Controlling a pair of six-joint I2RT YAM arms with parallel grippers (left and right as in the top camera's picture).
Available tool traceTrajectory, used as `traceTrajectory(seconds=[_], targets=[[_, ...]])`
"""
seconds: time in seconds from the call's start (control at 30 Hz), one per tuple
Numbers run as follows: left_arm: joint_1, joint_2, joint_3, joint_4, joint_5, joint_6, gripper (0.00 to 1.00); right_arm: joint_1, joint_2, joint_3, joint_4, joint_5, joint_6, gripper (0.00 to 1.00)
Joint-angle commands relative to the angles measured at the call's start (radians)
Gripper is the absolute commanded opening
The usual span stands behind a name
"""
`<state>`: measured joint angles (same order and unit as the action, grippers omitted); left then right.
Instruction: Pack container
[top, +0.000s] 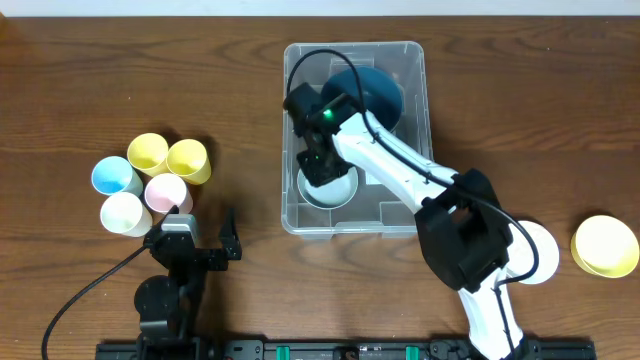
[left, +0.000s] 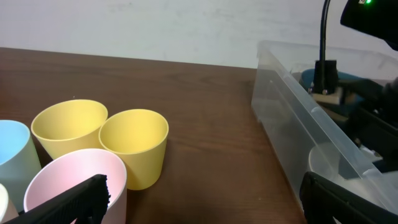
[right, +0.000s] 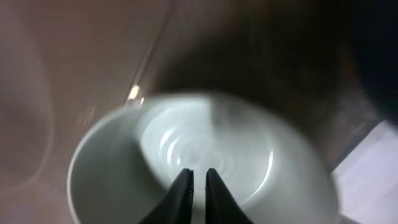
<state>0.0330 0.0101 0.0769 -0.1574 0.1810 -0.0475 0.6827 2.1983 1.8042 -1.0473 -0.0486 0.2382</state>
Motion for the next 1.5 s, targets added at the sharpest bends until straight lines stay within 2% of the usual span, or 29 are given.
traceTrajectory(seconds=[0.0,0.37,0.73,0.9,1.13,1.23,1.27,1.3,1.43,1.47], targets=[[0.007,-0.006,-0.024,-0.011,0.010,0.014,0.98,-0.020,0.001,-0.017,0.040,0.031,0.004,0.13],[0.007,-0.006,-0.024,-0.011,0.010,0.014,0.98,-0.060,0.001,-0.058,0.147,0.045,0.004,0.09],[0.007,-0.006,-0.025,-0.011,0.010,0.014,0.98,-0.065,0.001,-0.057,0.196,0.061,-0.008,0.11],[0.007,-0.006,-0.025,-0.011,0.010,0.014,0.98,-0.070,0.001,-0.045,0.155,0.067,-0.008,0.06],[0.007,-0.006,-0.024,-0.011,0.010,0.014,0.98,-0.066,-0.033,0.053,0.051,0.068,-0.031,0.09],[0.007,-0.006,-0.025,-0.011,0.010,0.014,0.98,-0.068,-0.075,0.124,0.001,0.074,-0.039,0.17],[0.007,-0.006,-0.025,-0.011,0.010,0.014,0.98,-0.068,-0.089,0.146,-0.013,0.075,-0.040,0.22],[0.007,-0.006,-0.025,-0.011,0.010,0.014,0.98,-0.068,-0.109,0.173,-0.031,0.075,-0.047,0.36],[0.007,-0.006,-0.025,-0.011,0.010,0.014,0.98,-0.072,-0.195,0.278,-0.142,0.124,-0.045,0.99],[0.007,-0.006,-0.024,-0.011,0.010,0.014,0.98,-0.075,-0.217,0.297,-0.175,0.156,-0.024,0.99]])
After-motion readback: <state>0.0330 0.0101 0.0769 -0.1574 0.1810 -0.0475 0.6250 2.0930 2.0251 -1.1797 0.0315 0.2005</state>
